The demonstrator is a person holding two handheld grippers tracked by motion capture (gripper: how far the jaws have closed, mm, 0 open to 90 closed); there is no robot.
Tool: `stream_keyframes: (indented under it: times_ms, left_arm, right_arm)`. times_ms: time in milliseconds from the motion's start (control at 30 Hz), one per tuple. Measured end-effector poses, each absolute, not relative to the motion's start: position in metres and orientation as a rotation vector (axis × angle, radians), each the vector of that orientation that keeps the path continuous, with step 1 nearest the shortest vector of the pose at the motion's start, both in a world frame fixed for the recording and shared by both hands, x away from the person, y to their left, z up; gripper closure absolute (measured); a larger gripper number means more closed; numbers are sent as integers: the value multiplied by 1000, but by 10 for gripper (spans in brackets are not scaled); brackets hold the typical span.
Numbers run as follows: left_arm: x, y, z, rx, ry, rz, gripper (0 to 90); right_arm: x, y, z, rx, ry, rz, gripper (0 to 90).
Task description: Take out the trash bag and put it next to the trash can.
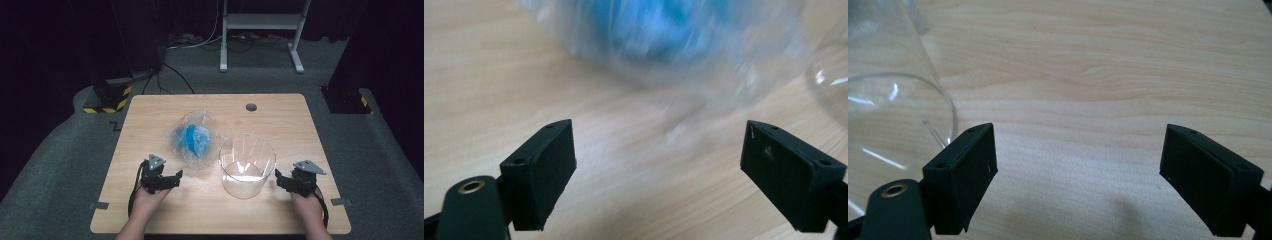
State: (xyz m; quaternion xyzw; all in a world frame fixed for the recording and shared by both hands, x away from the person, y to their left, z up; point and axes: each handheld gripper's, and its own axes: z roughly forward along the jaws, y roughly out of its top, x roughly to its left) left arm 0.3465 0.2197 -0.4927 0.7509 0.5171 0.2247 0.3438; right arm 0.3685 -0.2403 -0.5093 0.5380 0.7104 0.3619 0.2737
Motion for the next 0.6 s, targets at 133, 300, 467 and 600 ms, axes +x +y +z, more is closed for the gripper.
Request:
stream_keyframes:
  times_ms: [133,300,467,600]
  left_arm:
    - [348,227,-516,2032,1386,599,143]
    - [350,231,-527,1968,1432,599,101]
    - [349,230,-528,1967,1419,600,97]
    - [348,230,-528,1968,1413,600,97]
  right_arm:
    - [368,-244,-513,1464,1956,936,147]
    - [369,-249,-520,1485,1995,863,148]
    - [370,-253,-525,1502,2005,864,136]
    - [370,-251,-525,1510,1998,856,116]
